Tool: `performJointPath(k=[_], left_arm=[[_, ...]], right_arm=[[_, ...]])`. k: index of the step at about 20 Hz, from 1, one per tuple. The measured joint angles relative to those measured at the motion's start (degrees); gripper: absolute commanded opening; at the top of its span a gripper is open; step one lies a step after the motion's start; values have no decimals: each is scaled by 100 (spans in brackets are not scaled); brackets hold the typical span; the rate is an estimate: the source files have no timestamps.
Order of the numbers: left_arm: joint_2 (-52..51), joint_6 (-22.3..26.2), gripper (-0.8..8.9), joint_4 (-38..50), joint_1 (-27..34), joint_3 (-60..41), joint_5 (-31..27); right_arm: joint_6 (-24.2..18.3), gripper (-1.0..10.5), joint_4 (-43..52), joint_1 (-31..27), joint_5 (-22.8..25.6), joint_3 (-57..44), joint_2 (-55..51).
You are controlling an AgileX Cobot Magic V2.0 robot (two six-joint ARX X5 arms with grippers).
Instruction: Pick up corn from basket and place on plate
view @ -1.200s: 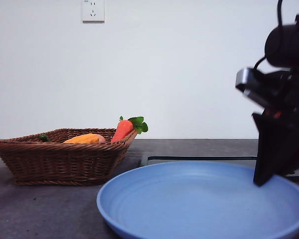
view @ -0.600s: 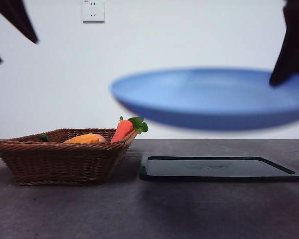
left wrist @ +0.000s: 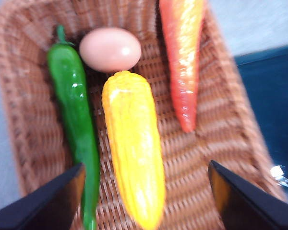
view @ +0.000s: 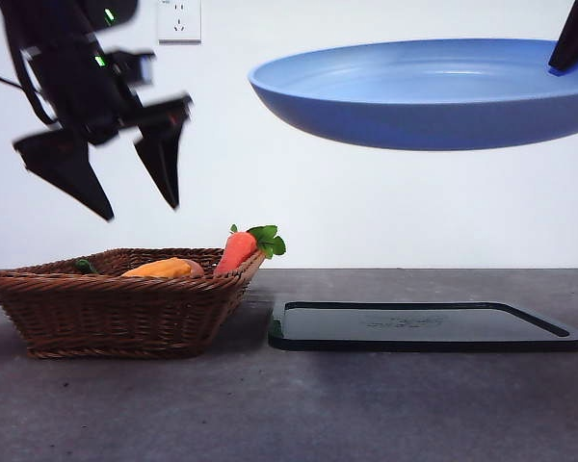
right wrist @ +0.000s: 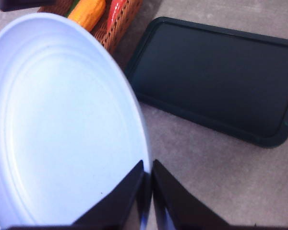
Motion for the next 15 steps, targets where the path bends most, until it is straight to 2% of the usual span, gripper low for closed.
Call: performJointPath(k=[6,15], left_arm=[[918,109,415,122,-35,273,-144],[1266,164,389,492,-153,284,-155]], right_arm=[[0,2,-68,-28,15,0,0],[-2,2,-61,-28,17,0,0]])
